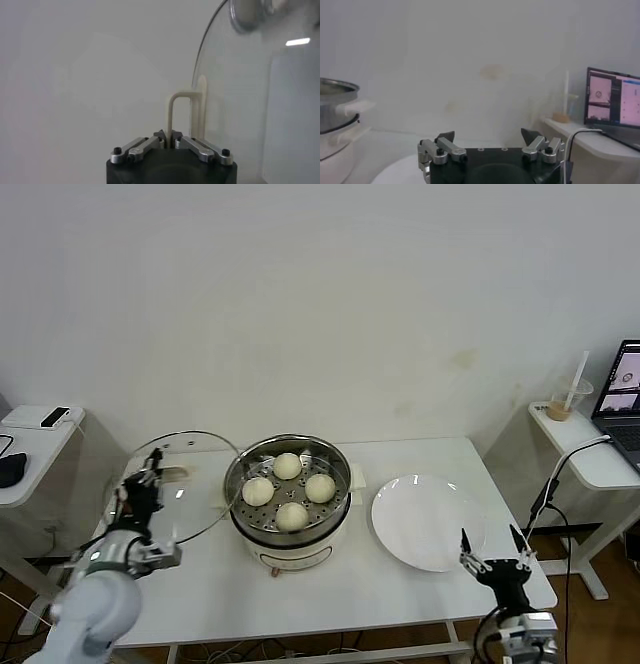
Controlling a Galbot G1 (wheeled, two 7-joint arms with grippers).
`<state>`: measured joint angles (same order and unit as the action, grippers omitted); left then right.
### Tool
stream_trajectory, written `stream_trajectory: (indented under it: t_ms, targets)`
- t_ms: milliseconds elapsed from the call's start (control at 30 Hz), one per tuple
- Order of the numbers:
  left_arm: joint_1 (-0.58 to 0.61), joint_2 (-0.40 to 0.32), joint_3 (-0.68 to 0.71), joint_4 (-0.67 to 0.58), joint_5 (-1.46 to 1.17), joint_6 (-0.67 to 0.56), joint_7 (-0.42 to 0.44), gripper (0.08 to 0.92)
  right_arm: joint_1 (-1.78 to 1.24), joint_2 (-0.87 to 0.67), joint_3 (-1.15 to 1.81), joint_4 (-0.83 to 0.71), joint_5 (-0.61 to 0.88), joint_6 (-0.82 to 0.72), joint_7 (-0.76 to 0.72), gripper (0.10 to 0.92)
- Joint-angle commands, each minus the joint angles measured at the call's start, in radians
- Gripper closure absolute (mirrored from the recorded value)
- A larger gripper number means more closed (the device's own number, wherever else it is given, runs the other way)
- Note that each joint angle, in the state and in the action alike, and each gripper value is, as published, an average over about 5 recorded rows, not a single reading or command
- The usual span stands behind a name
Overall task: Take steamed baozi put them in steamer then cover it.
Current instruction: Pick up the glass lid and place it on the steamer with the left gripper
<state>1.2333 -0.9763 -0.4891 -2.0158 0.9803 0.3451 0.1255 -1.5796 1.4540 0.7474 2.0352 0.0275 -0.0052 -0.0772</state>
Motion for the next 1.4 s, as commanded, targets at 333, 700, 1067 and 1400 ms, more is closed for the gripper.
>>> stream_trajectory:
  t_ms: [333, 700, 1067, 1400]
  targets:
    - [-0.300, -0.314, 0.363, 0.073, 0.383, 0.160, 0.241, 0.854, 0.090, 0.006, -0.137, -0.078, -0.097, -0.033, -0.002, 0.203]
    - [-0.332, -0.390, 0.416, 0.134, 0.458, 0.165, 0.258, 0.854, 0.086, 0.007, -0.154, -0.094, -0.102, -0.028, -0.005, 0.203]
    - [-0.332, -0.416, 0.431, 0.200, 0.470, 0.158, 0.266, 0.854, 0.076, 0.016, -0.167, -0.097, -0.103, -0.023, -0.002, 0.203]
    - [-0.326, -0.435, 0.412, 0.251, 0.481, 0.138, 0.242, 0.854, 0.072, 0.005, -0.159, -0.099, -0.095, -0.019, -0.003, 0.203]
